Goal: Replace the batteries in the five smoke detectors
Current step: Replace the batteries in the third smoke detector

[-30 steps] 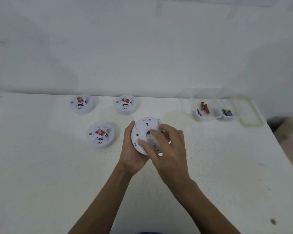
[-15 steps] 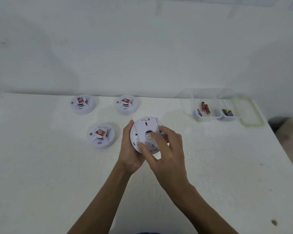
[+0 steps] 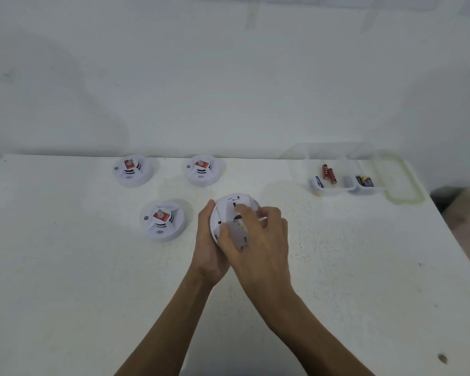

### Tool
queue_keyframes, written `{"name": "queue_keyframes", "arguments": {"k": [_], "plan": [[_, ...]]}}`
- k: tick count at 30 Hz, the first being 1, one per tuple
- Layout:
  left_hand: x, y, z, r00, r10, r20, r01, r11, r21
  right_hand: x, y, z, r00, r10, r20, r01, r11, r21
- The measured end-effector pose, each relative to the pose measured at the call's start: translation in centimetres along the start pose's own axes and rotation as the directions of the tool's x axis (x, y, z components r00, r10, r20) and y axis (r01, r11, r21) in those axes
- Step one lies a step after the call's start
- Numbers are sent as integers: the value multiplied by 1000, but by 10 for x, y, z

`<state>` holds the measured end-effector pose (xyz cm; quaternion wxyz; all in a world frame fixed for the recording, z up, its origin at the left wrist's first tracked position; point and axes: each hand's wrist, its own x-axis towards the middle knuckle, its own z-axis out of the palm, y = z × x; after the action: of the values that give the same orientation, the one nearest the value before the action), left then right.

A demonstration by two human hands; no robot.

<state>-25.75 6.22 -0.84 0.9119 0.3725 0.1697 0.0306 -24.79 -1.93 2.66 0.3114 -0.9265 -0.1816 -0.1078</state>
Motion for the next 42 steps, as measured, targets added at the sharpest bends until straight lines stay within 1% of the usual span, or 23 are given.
{"name": "queue_keyframes", "arguments": {"k": [1, 3, 4, 9, 16, 24, 30, 32, 34, 36, 39, 42], "plan": [[-1, 0, 1, 1000, 9, 11, -10, 1000, 8, 1, 0, -1, 1000, 28, 14, -28, 999, -17], [-1, 1, 2, 1000, 25, 17, -25, 1000, 9, 1, 4, -5, 978, 115, 174, -116, 993, -4], [-2, 1, 2, 999, 29, 19, -29, 1000, 1, 1, 3, -6, 969, 130, 208, -132, 991, -2], [-2, -2, 1, 999, 29, 27, -29, 1000, 2, 5, -2, -9, 967, 143, 212, -137, 990, -43], [-5, 1, 6, 997, 81, 16, -82, 994, 67, 4, -5, -10, 956, 187, 226, -190, 982, -7], [1, -2, 0, 996, 75, 39, -78, 993, 90, 3, -4, -9, 951, 220, 215, -241, 968, 76], [2, -5, -3, 997, 76, 7, -76, 979, 192, 1, 2, -5, 946, 248, 211, -276, 954, 116], [3, -4, -5, 996, 88, 5, -87, 968, 237, -1, 4, -3, 955, 215, 204, -245, 961, 132], [4, 1, -5, 996, 92, 21, -95, 960, 263, -4, 7, -1, 973, 145, 180, -179, 965, 189], [6, 8, -6, 998, 58, 35, -65, 957, 281, -5, 14, -1, 979, 117, 170, -163, 942, 293], [7, 14, -9, 998, 8, 58, -25, 955, 296, -2, 23, -5, 960, 136, 246, -239, 857, 457], [4, 15, -9, 997, 48, 53, -66, 900, 430, 5, 29, -9, 915, 161, 371, -347, 784, 515]]}}
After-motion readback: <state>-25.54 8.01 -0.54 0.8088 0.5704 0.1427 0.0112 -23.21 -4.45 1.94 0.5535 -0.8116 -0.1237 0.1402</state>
